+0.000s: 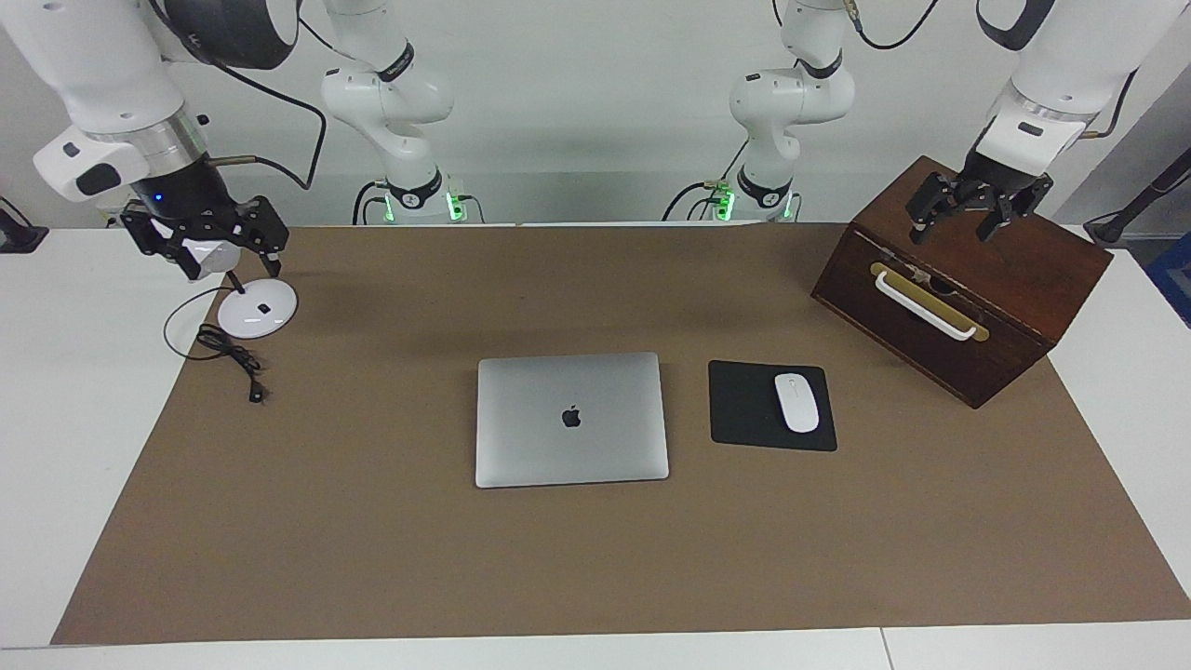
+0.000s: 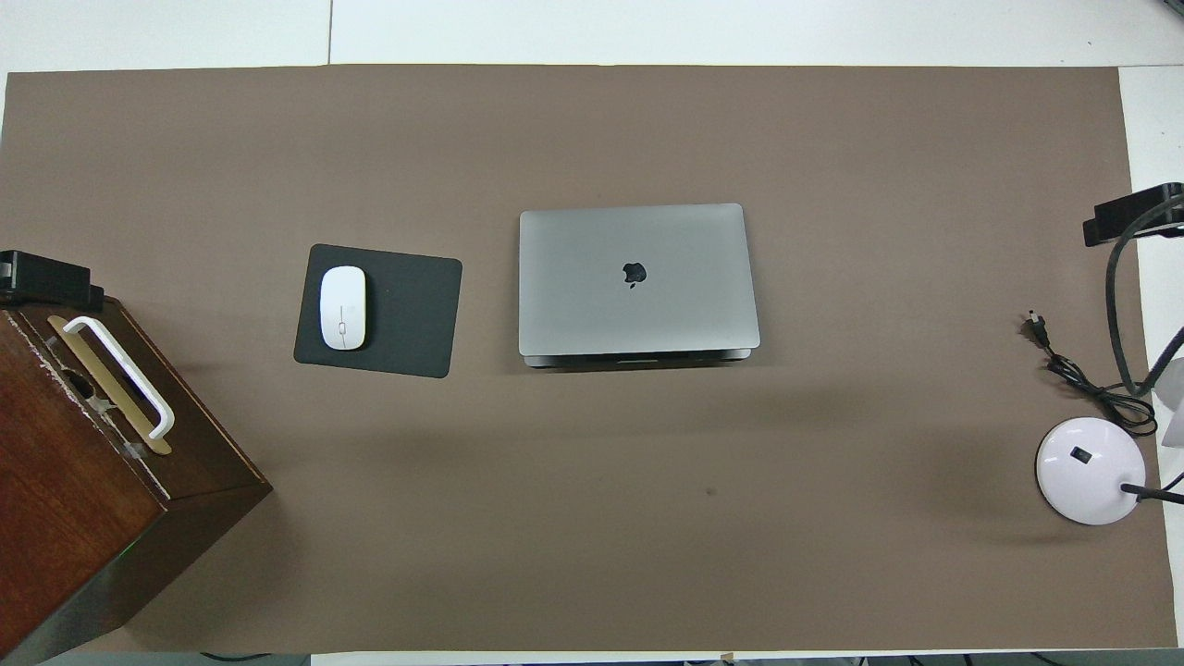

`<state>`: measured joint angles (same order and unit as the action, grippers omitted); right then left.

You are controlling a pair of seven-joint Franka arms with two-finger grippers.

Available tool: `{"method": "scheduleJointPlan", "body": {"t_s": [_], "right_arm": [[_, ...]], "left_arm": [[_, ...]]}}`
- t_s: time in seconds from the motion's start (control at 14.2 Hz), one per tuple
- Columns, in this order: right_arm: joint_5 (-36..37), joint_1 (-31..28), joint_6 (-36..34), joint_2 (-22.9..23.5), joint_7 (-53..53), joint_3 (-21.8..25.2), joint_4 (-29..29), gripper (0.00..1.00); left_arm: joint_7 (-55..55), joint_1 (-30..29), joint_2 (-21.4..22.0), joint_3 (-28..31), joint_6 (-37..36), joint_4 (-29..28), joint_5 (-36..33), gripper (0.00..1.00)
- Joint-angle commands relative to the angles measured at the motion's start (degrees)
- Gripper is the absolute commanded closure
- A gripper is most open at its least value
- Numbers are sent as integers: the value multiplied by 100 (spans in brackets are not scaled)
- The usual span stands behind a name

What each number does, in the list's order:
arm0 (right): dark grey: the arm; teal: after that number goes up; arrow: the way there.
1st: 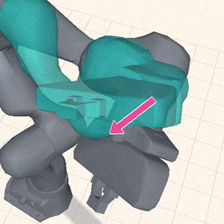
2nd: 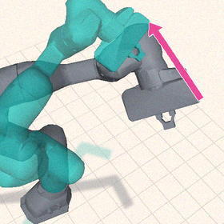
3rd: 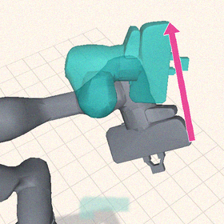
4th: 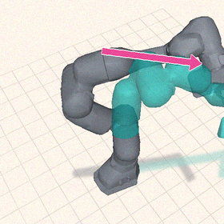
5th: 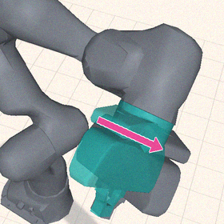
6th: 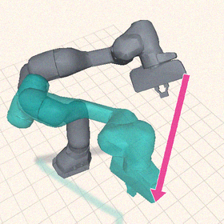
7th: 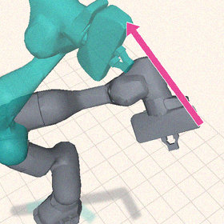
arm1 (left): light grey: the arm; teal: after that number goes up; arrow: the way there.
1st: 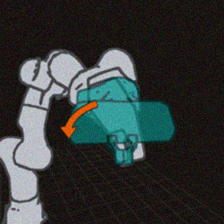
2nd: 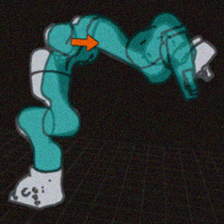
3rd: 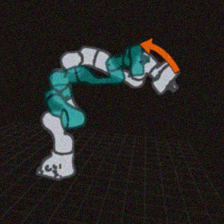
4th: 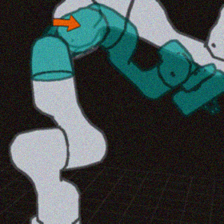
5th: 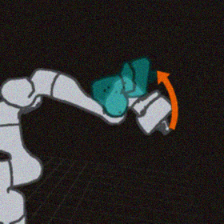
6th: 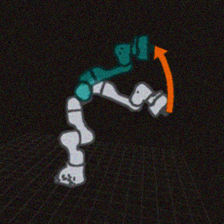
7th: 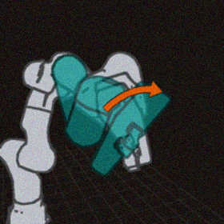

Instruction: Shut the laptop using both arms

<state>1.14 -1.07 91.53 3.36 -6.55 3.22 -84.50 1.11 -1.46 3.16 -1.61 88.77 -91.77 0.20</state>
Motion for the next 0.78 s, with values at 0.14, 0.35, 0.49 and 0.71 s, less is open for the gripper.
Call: {"method": "scheduleJointPlan", "body": {"t_s": [0.14,0.35,0.49,0.71], "right_arm": [[-17,-8,-117,-29,-48,-15,57,0],[27,-16,-117,-37,-267,-15,65,0],[27,-8,-109,-38,-303,-15,65,0],[0,-16,-117,-46,-250,-6,57,0]], "left_arm": [[-6,-126,62,-85,-9,-87,103,0],[3,-126,62,-85,0,-87,103,0],[3,-126,62,-85,0,-87,103,0],[3,-126,62,-85,0,-87,103,0]]}}
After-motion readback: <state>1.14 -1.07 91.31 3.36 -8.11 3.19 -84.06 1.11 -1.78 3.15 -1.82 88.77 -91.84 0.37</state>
